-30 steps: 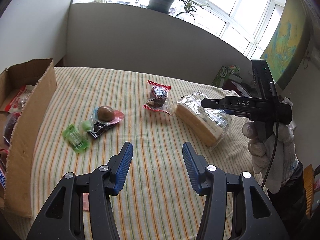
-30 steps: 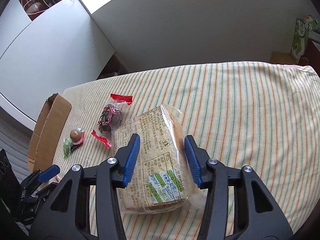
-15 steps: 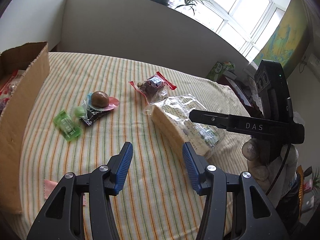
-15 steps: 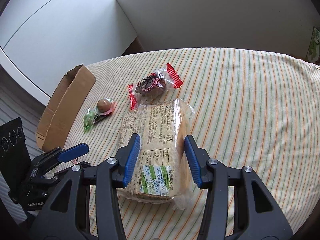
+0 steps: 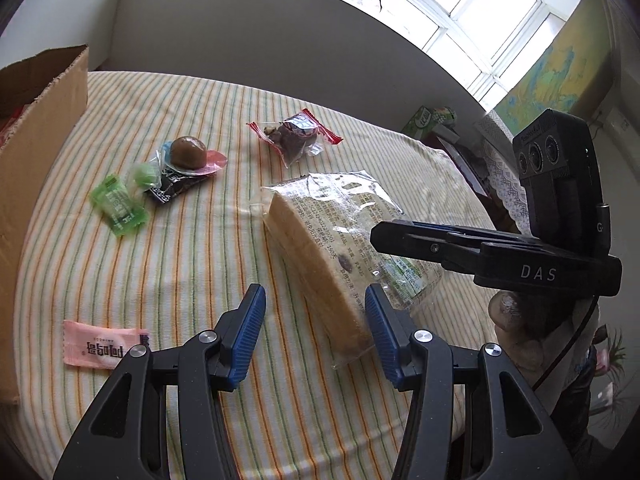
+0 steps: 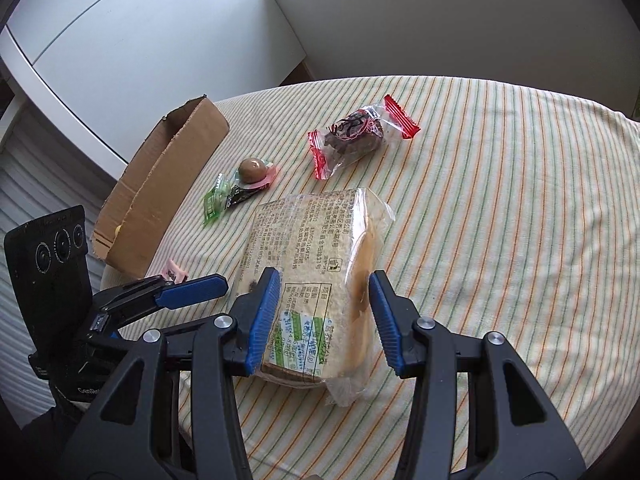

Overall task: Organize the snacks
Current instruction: 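Close the right tool on the bagged bread loaf and lift it, then carry the bread loaf into the box and open the right tool, then move the right tool to the red-wrapped chocolate while the left tool approaches the brown chocolate ball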

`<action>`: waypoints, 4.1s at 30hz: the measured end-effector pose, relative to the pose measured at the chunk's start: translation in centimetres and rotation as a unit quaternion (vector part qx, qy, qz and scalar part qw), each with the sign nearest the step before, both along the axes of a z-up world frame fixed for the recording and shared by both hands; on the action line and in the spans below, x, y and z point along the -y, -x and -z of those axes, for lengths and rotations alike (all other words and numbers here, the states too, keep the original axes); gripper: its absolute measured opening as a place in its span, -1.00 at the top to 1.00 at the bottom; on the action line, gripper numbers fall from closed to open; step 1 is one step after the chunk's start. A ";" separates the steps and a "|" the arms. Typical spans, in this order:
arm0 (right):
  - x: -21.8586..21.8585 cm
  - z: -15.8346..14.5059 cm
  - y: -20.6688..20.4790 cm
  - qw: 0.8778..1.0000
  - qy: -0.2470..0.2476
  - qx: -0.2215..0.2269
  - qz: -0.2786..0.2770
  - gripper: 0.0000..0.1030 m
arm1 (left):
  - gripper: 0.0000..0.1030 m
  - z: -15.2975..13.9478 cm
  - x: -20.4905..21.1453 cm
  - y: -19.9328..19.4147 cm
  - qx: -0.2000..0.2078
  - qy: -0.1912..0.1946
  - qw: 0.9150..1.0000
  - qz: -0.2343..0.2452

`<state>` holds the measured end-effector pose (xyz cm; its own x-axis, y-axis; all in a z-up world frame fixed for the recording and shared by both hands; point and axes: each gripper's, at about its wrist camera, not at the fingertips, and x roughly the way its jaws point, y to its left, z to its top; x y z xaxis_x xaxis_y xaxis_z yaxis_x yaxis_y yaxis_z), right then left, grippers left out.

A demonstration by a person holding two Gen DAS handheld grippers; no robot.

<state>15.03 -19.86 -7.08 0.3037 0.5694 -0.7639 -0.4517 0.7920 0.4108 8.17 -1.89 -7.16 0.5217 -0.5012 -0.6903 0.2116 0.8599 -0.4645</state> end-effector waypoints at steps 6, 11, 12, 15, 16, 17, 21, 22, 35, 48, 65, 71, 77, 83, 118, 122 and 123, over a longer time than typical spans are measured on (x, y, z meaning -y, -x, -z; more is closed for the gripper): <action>0.8 0.0 1.1 1.000 -0.007 -0.001 -0.003 0.06 | 0.01 -0.2 1.8 0.4 0.002 0.013 0.999 0.035; 0.7 0.0 1.1 1.000 -0.011 0.001 0.004 0.07 | 0.11 -0.4 2.4 0.5 0.013 0.005 0.999 0.038; 0.6 -0.1 1.2 1.000 -0.010 0.002 0.005 0.07 | 0.14 -0.4 2.5 0.6 0.016 0.001 0.999 0.038; 0.1 -0.2 1.2 1.000 -0.007 0.005 0.004 0.07 | 0.16 -0.8 2.3 1.0 0.025 -0.009 0.999 0.033; -0.1 -0.3 1.2 1.000 -0.007 0.006 0.003 0.07 | 0.16 -0.9 2.2 0.9 0.028 -0.012 0.999 0.030; -0.3 -0.4 1.2 1.000 -0.008 0.007 0.003 0.07 | 0.16 -1.1 2.0 1.0 0.031 -0.014 0.999 0.028; -1.6 -1.3 1.1 1.000 -0.010 0.014 -0.002 0.07 | 0.16 -2.1 0.8 1.5 0.048 -0.020 0.999 0.015; -2.1 -1.6 1.1 1.000 -0.011 0.017 -0.004 0.07 | 0.16 -2.3 0.4 1.7 0.053 -0.022 0.998 0.012; -9.6 -6.8 0.7 0.996 -0.035 0.066 -0.046 0.07 | 0.16 -6.3 -6.2 3.8 0.120 -0.029 0.991 -0.059; -19.0 -7.9 0.9 0.991 -0.042 0.072 -0.100 0.07 | 0.16 -6.7 -13.9 5.6 0.138 -0.026 0.981 -0.134; -28.2 -5.7 -1.2 0.987 -0.032 0.057 -0.149 0.07 | 0.17 -5.0 -21.3 5.3 0.109 -0.026 0.973 -0.202; -29.4 -4.9 -1.6 0.988 -0.025 0.052 -0.145 0.07 | 0.18 -4.3 -22.1 5.0 0.098 -0.025 0.971 -0.216; -29.0 -5.2 -1.2 0.988 -0.021 0.064 -0.137 0.07 | 0.21 -4.9 -21.8 5.3 0.108 -0.031 0.969 -0.220; -28.0 -5.8 -0.8 0.988 -0.013 0.077 -0.131 0.06 | 0.21 -5.3 -21.2 5.4 0.116 -0.039 0.969 -0.217; -5.0 -4.9 -6.6 0.990 0.063 0.094 0.086 -0.27 | 0.16 -5.3 -7.1 0.5 0.111 -0.055 0.988 -0.089; -3.2 -3.0 -8.2 0.990 0.058 0.059 0.115 -0.28 | 0.16 -4.6 -5.5 -1.1 0.094 -0.059 0.991 -0.073; -2.8 -2.6 -8.5 0.990 0.056 0.049 0.122 -0.35 | 0.15 -4.4 -5.1 -1.5 0.090 -0.061 0.992 -0.072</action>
<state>23.49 -17.05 -4.50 0.4972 0.3834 -0.7784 -0.2751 0.9204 0.2776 9.66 3.20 -2.71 0.7018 -0.3323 -0.6302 0.1535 0.9343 -0.3217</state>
